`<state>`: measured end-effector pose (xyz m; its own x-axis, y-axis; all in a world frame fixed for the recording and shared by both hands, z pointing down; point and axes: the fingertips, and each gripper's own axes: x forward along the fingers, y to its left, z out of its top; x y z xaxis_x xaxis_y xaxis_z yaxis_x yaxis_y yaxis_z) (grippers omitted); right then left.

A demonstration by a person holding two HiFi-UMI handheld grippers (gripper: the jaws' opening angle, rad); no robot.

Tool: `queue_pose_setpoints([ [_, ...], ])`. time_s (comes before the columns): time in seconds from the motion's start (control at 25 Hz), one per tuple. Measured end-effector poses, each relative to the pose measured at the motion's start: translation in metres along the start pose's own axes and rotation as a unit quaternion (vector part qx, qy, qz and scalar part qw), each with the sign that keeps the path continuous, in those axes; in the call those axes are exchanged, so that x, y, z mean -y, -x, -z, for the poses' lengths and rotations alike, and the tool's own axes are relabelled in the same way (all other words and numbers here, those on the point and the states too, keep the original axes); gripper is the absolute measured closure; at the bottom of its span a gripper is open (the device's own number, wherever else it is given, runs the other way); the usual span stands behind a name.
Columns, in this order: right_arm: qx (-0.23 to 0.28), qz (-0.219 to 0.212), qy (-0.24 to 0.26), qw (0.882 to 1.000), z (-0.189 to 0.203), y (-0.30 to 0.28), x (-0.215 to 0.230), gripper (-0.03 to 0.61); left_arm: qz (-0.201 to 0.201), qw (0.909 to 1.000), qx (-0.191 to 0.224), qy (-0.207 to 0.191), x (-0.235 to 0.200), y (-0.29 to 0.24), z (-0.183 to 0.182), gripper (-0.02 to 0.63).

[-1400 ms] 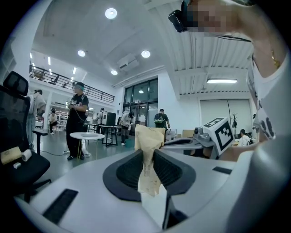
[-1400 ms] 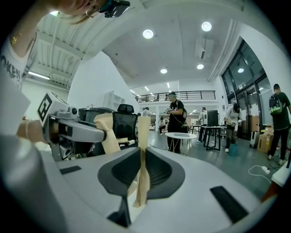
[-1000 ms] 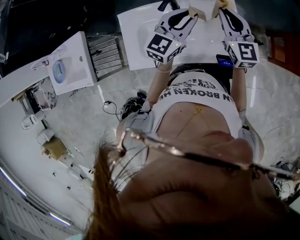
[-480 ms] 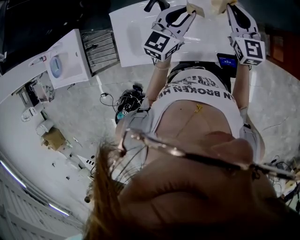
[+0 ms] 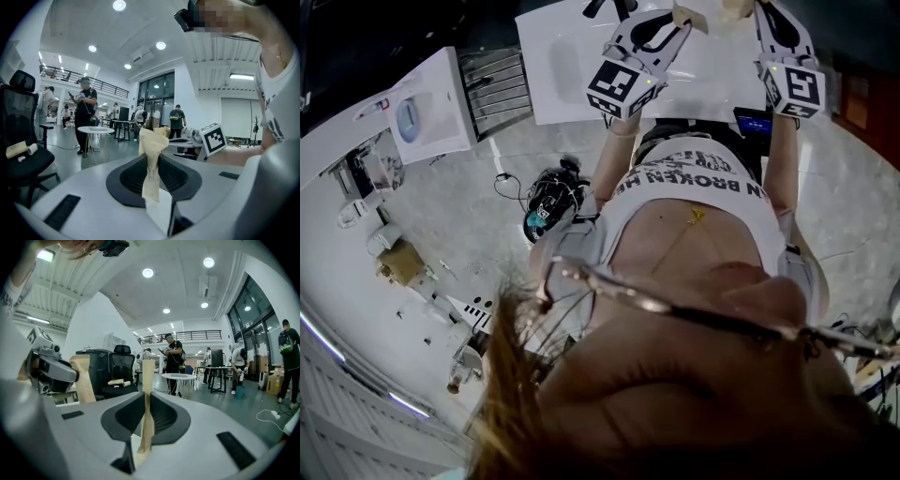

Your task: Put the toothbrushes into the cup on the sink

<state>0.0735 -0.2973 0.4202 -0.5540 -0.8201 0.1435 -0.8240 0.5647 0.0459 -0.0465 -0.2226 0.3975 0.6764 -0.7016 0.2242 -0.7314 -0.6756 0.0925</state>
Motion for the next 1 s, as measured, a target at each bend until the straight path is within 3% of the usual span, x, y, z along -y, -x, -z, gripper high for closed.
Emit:
queue_pose_setpoints([
  [0.32, -0.033, 0.022, -0.002, 0.999, 0.062, -0.034, 0.022, 0.534, -0.008, 0.9997, -0.016, 0.018, -0.001, -0.001, 0.016, 0.532],
  [0.64, -0.083, 0.031, -0.036, 0.995, 0.123, -0.04, 0.034, 0.532, -0.018, 0.9991, -0.024, 0.028, -0.001, 0.004, 0.026, 0.532],
  [1.0, -0.079, 0.029, -0.061, 0.995, 0.125, -0.043, 0.033, 0.521, -0.018, 0.9991, -0.019, 0.032, -0.008, 0.006, 0.027, 0.532],
])
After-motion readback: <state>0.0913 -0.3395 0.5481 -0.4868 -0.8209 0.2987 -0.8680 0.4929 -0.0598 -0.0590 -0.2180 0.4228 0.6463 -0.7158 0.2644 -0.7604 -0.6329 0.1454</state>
